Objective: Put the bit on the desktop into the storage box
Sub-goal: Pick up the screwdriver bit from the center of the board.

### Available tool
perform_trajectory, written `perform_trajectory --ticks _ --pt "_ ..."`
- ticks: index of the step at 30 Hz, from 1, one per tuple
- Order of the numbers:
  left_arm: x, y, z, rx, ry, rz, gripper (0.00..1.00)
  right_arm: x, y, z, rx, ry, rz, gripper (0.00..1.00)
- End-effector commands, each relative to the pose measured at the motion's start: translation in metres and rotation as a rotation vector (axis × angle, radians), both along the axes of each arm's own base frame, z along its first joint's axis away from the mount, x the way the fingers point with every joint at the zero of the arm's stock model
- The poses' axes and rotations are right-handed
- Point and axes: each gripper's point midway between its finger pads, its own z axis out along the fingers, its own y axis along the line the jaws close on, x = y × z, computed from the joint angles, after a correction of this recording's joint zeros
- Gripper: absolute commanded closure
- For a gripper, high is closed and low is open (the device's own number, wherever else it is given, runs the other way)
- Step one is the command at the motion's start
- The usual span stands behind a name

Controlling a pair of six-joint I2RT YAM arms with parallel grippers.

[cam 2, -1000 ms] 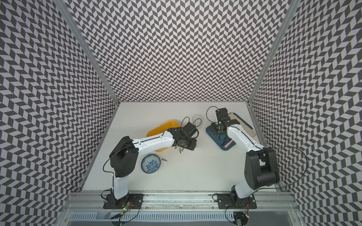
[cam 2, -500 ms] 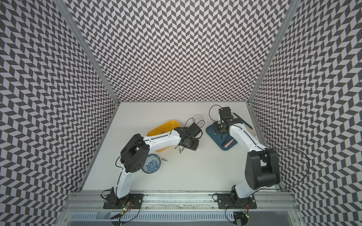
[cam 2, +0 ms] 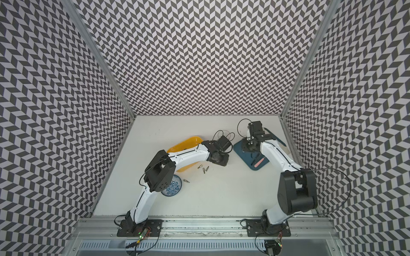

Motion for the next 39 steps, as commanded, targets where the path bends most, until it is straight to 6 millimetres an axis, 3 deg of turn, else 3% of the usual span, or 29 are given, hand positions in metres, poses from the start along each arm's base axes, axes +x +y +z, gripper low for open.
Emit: perform_trajectory --ticks 1,15,28,39 --pt "0.002 0.0 -0.008 0.019 0.018 -0.014 0.62 0.008 -0.001 0.017 0.009 -0.055 0.008 1.0" --pt "0.005 0.012 -0.02 0.104 0.021 -0.032 0.62 0.009 -0.002 0.021 0.013 -0.061 0.012 1.0" --pt "0.0 0.025 -0.028 0.183 0.028 -0.052 0.71 0.008 -0.001 0.024 0.02 -0.067 0.015 1.0" --pt "0.002 0.017 -0.03 0.182 0.025 -0.076 0.81 0.007 -0.001 0.024 0.018 -0.067 0.018 1.0"
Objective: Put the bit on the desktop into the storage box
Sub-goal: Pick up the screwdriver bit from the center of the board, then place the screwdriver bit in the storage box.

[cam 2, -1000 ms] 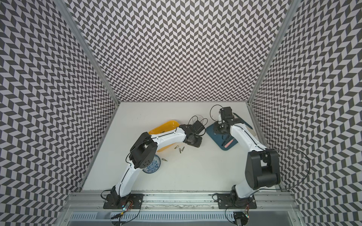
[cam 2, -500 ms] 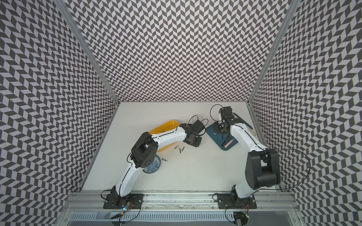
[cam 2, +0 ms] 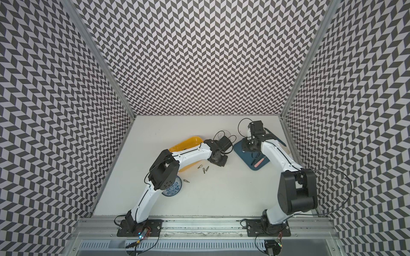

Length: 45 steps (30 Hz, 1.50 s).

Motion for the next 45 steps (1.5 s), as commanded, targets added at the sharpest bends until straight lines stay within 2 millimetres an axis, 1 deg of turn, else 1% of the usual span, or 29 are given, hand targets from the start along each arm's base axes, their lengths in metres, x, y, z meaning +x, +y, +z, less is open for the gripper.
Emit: perform_trajectory --ticks 1,3,6,7,10,13,16,19,23,27,29,31,33,36,42,45 --pt "-0.002 0.001 -0.016 0.04 0.024 -0.016 0.82 0.006 0.0 0.022 0.01 -0.065 0.005 1.0" --pt "-0.003 0.0 -0.016 0.043 0.029 -0.017 0.85 0.006 0.001 0.022 0.015 -0.065 0.01 1.0" --pt "-0.005 0.001 -0.017 0.047 0.034 -0.018 0.97 0.006 0.004 0.021 0.024 -0.06 0.022 1.0" --pt "-0.005 0.002 -0.017 0.047 0.036 -0.019 1.0 0.006 0.004 0.021 0.026 -0.06 0.021 1.0" --pt "-0.007 0.003 -0.012 0.041 0.041 -0.016 1.0 0.007 0.007 0.021 0.035 -0.062 0.028 1.0" --pt "-0.006 0.006 0.007 0.018 0.019 -0.002 1.0 0.007 0.009 0.023 0.045 -0.066 0.035 1.0" --pt "-0.001 0.017 0.034 -0.012 -0.008 0.026 1.0 0.008 0.013 0.023 0.053 -0.069 0.043 1.0" --pt "0.006 0.041 0.059 -0.032 -0.025 0.071 1.0 0.008 0.022 0.024 0.059 -0.071 0.06 1.0" --pt "0.018 0.08 0.088 -0.057 -0.052 0.139 1.0 0.01 0.044 0.025 0.072 -0.079 0.098 1.0" --pt "0.027 0.119 0.105 -0.071 -0.063 0.206 1.0 0.013 0.069 0.026 0.084 -0.076 0.134 1.0" --pt "0.029 0.133 0.111 -0.074 -0.074 0.226 1.0 0.015 0.083 0.031 0.09 -0.083 0.158 1.0" --pt "0.03 0.146 0.107 -0.073 -0.062 0.246 1.0 0.016 0.103 0.037 0.108 -0.09 0.196 1.0" --pt "0.031 0.159 0.094 -0.053 -0.032 0.272 1.0 0.017 0.128 0.044 0.117 -0.101 0.237 1.0" --pt "0.032 0.171 0.077 -0.029 -0.013 0.268 1.0 0.016 0.156 0.049 0.156 -0.096 0.283 1.0" --pt "0.034 0.184 0.046 -0.001 0.017 0.275 1.0 0.012 0.196 0.053 0.214 -0.085 0.349 1.0" --pt "0.037 0.188 0.036 -0.001 0.022 0.282 1.0 0.011 0.206 0.049 0.219 -0.071 0.363 1.0"
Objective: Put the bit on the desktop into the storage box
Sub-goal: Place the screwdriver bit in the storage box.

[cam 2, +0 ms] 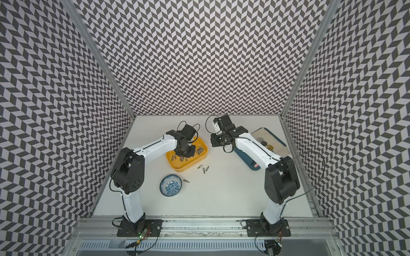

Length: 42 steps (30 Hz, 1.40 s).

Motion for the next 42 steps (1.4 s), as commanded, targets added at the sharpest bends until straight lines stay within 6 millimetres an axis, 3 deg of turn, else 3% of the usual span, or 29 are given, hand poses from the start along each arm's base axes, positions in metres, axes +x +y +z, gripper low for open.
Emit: perform_trajectory --ticks 1,14,19,20,24,26,31,35,42 --pt "0.01 0.0 -0.009 -0.019 -0.021 -0.013 1.0 0.004 0.015 0.005 0.033 -0.009 0.009 1.0" --pt "0.026 0.01 -0.037 -0.01 0.005 -0.001 1.0 0.003 0.021 -0.002 0.028 0.011 0.022 1.0" --pt "0.026 0.012 -0.043 -0.012 0.01 -0.003 1.0 0.0 0.032 -0.006 0.027 0.02 0.044 1.0" --pt "0.026 0.012 -0.041 -0.013 0.007 -0.002 0.96 0.0 0.035 -0.007 0.027 0.022 0.05 1.0" --pt "0.031 0.011 -0.017 -0.042 -0.057 0.008 0.76 -0.002 0.043 -0.013 0.025 0.034 0.061 1.0" --pt "0.034 0.014 -0.001 -0.064 -0.082 0.02 0.72 0.001 0.045 -0.011 0.031 0.029 0.059 1.0" --pt "0.042 0.029 0.044 -0.086 -0.144 0.053 0.71 0.007 0.053 -0.006 0.043 0.028 0.072 1.0" --pt "0.041 0.048 0.085 -0.119 -0.213 0.101 0.69 0.006 0.068 -0.015 0.036 0.042 0.103 1.0" --pt "0.012 0.069 0.108 -0.154 -0.237 0.134 0.68 0.004 0.097 -0.044 0.004 0.076 0.167 1.0"
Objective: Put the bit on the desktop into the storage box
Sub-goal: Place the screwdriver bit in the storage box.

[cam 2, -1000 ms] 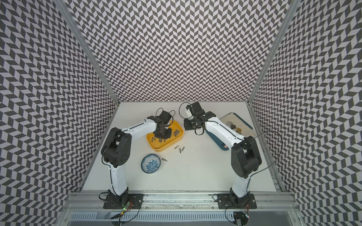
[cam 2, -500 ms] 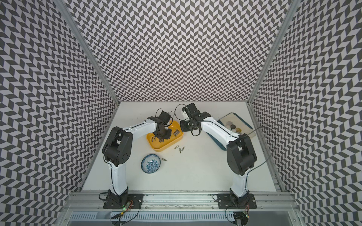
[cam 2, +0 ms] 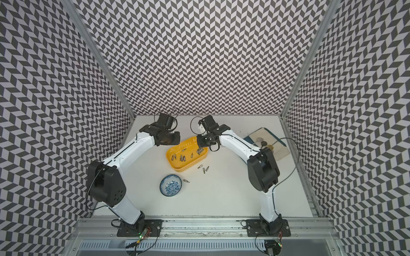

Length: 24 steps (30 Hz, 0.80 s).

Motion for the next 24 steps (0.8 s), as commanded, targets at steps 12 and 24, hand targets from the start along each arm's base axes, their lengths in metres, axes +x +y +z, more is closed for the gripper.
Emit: perform_trajectory --ticks 12,24 --pt "-0.081 -0.005 -0.006 -0.082 0.071 -0.013 0.67 0.016 0.033 -0.054 -0.067 0.019 0.072 1.0" --pt "-0.136 -0.037 -0.029 -0.11 0.127 -0.066 0.66 0.036 0.04 -0.083 -0.105 0.003 0.052 1.0"
